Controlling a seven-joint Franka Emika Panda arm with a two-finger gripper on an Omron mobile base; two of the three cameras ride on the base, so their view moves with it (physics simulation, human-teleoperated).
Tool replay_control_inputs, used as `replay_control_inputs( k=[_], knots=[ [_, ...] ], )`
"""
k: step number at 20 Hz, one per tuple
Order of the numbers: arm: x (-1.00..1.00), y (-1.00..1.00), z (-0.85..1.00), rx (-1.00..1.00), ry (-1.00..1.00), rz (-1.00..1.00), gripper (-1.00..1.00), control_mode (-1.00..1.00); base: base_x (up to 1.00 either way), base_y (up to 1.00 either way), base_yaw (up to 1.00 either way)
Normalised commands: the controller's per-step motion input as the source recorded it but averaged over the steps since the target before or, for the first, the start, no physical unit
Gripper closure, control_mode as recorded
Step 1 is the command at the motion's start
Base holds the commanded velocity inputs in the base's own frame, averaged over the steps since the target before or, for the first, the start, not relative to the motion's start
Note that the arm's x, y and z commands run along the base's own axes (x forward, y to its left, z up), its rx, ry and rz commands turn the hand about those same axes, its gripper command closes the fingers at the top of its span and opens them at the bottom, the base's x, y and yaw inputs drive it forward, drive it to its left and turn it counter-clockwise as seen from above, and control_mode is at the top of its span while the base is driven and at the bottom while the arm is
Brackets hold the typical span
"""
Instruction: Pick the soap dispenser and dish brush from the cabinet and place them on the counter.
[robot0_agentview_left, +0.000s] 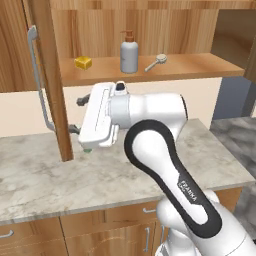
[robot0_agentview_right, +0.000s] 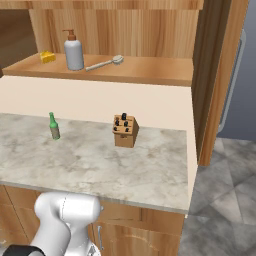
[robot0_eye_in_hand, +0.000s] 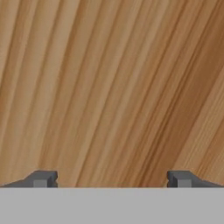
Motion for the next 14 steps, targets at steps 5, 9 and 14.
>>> replay_control_inputs(
  k=[5,9,14],
  knots=[
    [0.14,0.32,-0.03,0.0,-0.03,-0.06,-1.0,-1.0,0.0,0.0,0.0],
    [0.08,0.19,-0.03,0.0,-0.04,-0.04,-1.0,-1.0,0.0,0.0,0.0],
    [0.0,-0.04,0.06,0.0,-0.03,-0.04,-1.0,-1.0,0.0,0.0,0.0]
  ],
)
